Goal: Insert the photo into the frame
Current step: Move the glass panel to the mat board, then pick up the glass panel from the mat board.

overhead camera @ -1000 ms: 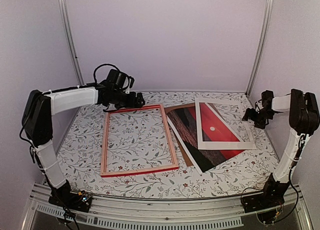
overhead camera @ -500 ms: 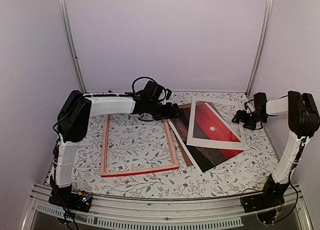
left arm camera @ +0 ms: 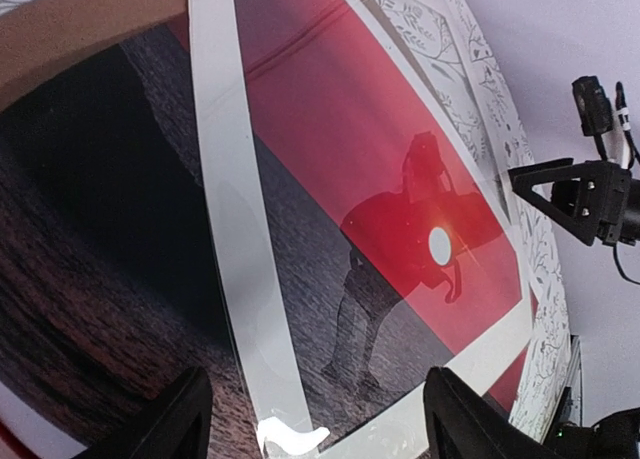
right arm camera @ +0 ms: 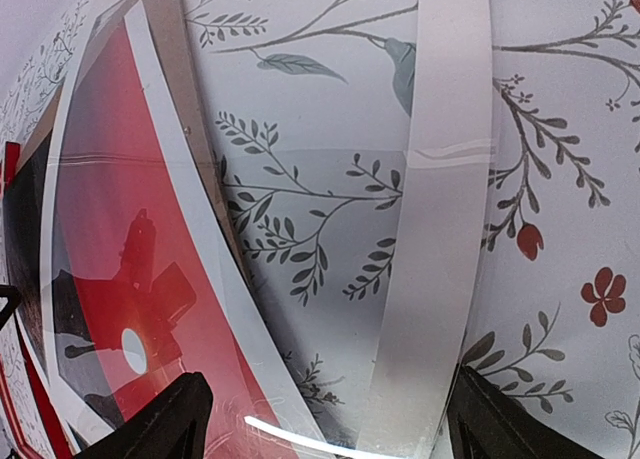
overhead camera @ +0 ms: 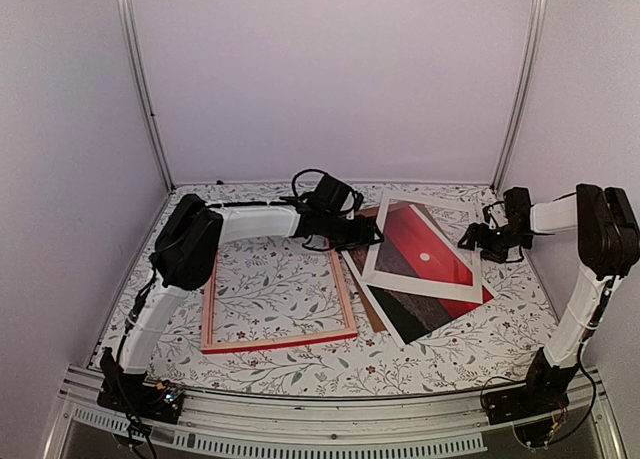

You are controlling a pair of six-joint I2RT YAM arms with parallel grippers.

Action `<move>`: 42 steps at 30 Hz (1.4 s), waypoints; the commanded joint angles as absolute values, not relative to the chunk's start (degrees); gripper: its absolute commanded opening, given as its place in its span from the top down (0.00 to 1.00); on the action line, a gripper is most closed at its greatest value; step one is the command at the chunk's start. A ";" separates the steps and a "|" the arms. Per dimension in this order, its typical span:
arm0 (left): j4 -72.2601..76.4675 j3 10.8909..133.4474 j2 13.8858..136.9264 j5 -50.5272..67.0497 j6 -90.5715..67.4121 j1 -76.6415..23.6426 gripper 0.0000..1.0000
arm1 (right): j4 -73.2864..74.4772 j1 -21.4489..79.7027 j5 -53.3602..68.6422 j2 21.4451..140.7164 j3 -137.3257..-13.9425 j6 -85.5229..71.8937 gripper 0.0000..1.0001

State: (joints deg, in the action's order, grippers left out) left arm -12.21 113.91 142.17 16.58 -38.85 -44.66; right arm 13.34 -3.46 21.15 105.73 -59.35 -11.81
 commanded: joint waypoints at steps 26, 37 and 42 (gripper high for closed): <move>-17.45 114.53 144.42 16.25 -40.35 -47.14 0.31 | 16.41 -2.55 21.36 100.16 -58.09 -16.49 0.18; -17.35 113.99 144.32 16.12 -40.03 -47.11 0.31 | 16.65 -2.24 22.82 99.55 -58.92 -16.08 0.18; -17.25 113.82 144.32 16.15 -39.92 -47.11 0.31 | 16.60 -2.04 24.04 99.39 -59.39 -16.12 0.18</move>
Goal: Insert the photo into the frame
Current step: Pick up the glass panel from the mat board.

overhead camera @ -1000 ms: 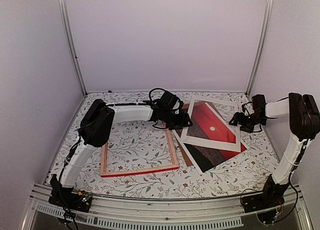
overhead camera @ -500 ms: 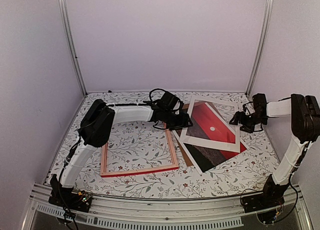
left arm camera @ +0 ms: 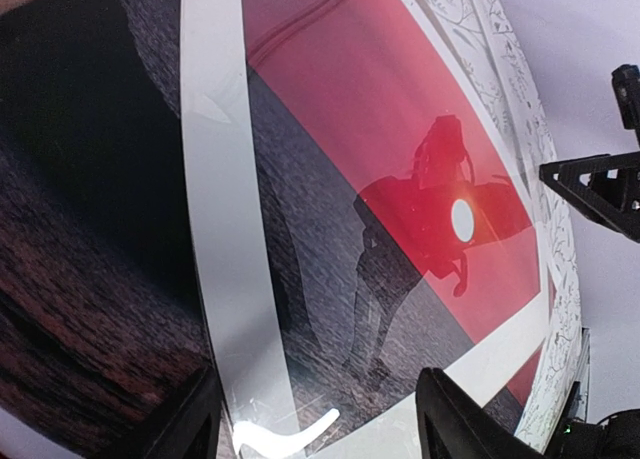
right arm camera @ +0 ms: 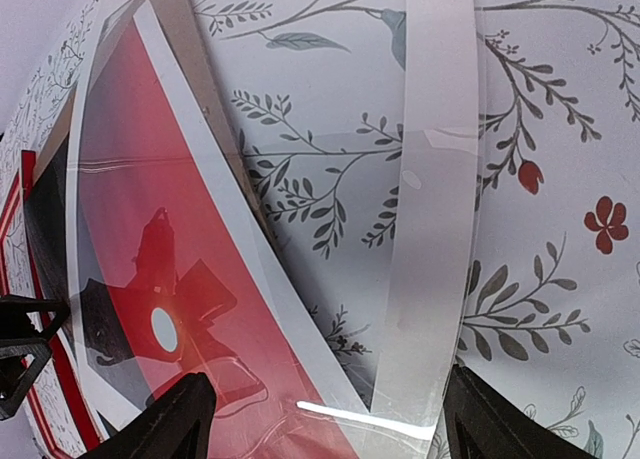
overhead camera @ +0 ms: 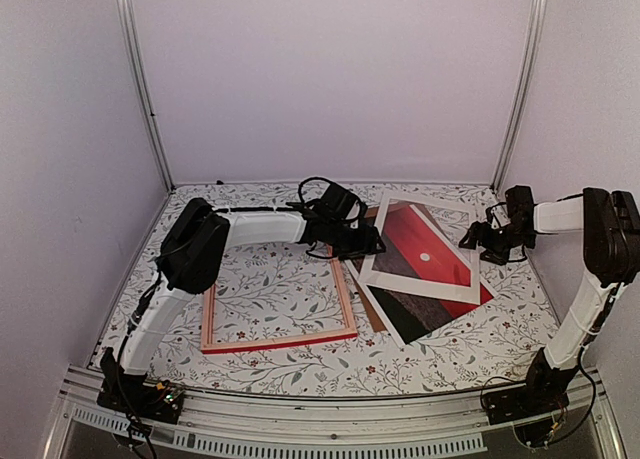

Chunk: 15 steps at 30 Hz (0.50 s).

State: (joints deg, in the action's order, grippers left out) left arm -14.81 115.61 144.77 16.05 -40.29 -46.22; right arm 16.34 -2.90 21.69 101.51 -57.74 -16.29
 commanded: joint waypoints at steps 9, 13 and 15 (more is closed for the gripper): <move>-15.00 112.03 143.38 16.50 -39.88 -47.13 0.31 | 15.55 -2.02 27.43 98.72 -59.33 -17.35 0.18; -13.87 110.69 142.84 16.66 -39.96 -46.95 0.31 | 14.87 -2.02 29.67 98.12 -59.38 -18.22 0.21; -13.51 110.28 142.73 16.63 -39.86 -46.98 0.31 | 14.39 -2.02 30.96 97.97 -59.49 -18.74 0.22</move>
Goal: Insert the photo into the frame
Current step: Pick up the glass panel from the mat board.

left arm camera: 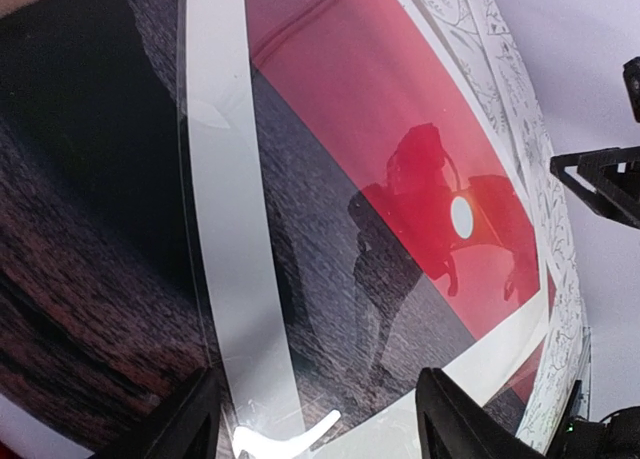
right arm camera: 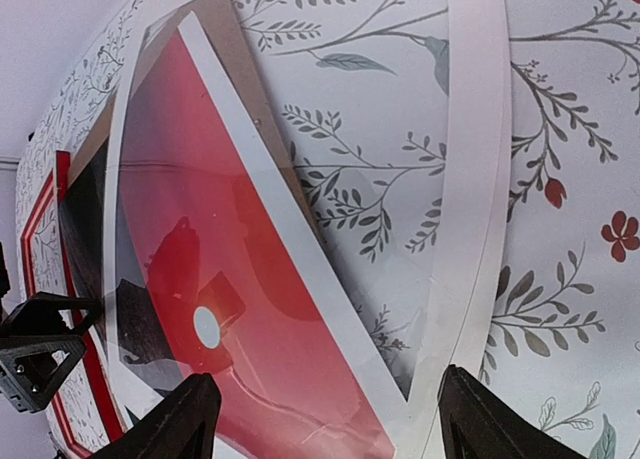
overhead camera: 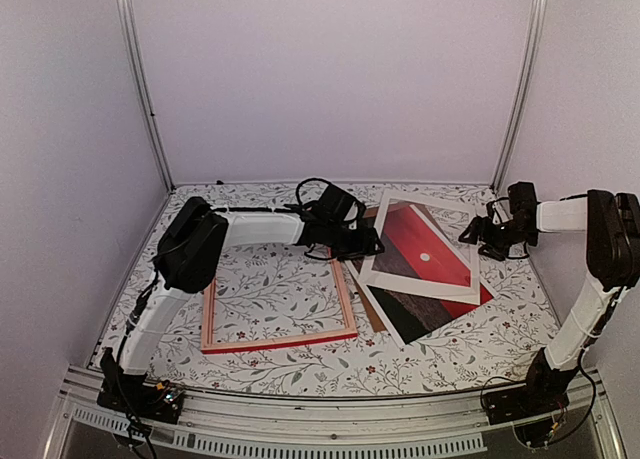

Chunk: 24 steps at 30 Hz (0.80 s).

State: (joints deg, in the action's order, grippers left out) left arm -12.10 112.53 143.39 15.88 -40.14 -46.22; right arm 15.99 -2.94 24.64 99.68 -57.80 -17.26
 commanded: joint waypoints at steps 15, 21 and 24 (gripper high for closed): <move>-11.65 107.72 141.59 16.53 -39.70 -46.85 0.31 | 13.21 -2.11 33.15 98.76 -59.51 -21.80 0.33; -11.34 107.32 141.18 16.36 -39.63 -46.83 0.30 | 12.06 -2.11 32.74 99.69 -58.99 -23.58 0.39; -11.34 107.23 141.02 16.26 -39.43 -46.77 0.30 | 11.51 -2.11 32.92 100.64 -58.95 -24.02 0.45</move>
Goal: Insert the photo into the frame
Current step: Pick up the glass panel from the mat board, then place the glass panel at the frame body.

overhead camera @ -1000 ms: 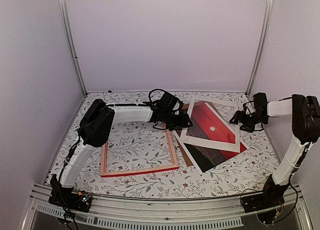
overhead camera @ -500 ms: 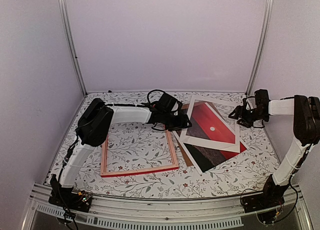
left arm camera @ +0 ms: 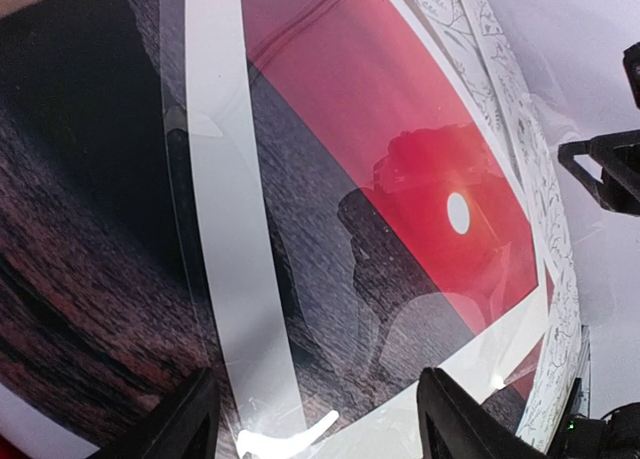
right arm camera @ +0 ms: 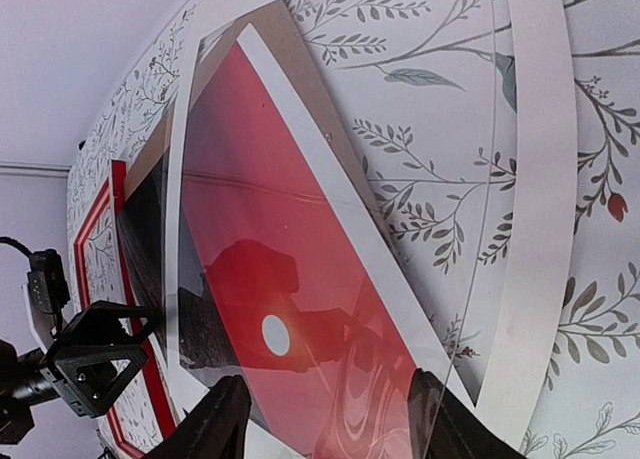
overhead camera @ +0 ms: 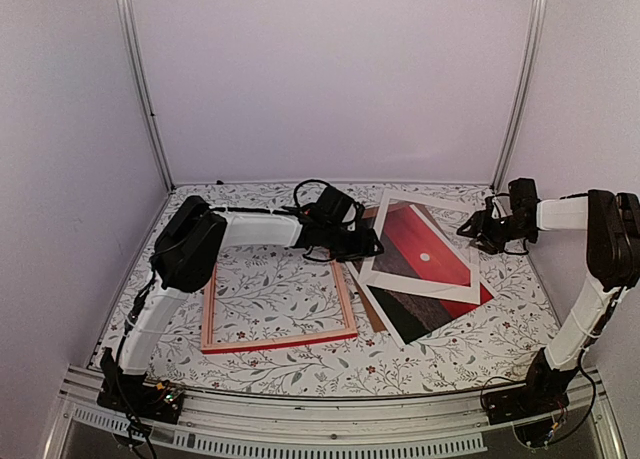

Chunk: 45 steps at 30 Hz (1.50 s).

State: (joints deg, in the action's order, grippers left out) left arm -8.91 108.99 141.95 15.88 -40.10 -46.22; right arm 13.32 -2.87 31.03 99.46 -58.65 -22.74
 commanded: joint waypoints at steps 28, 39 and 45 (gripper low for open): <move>-12.30 89.59 113.18 10.32 -26.03 -37.51 0.18 | 30.70 0.40 39.84 91.26 -76.51 -11.87 1.00; -17.44 67.58 94.64 0.64 -26.17 -22.41 0.13 | 34.34 14.59 43.48 90.60 -92.27 -15.68 1.00; -18.61 60.57 90.52 -2.02 -26.70 -16.23 0.12 | 33.31 22.00 47.59 94.67 -101.05 -18.79 1.00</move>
State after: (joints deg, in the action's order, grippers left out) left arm -16.71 63.33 93.01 1.54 -27.00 -19.18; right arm 34.57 18.35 42.87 92.31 -96.27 -16.10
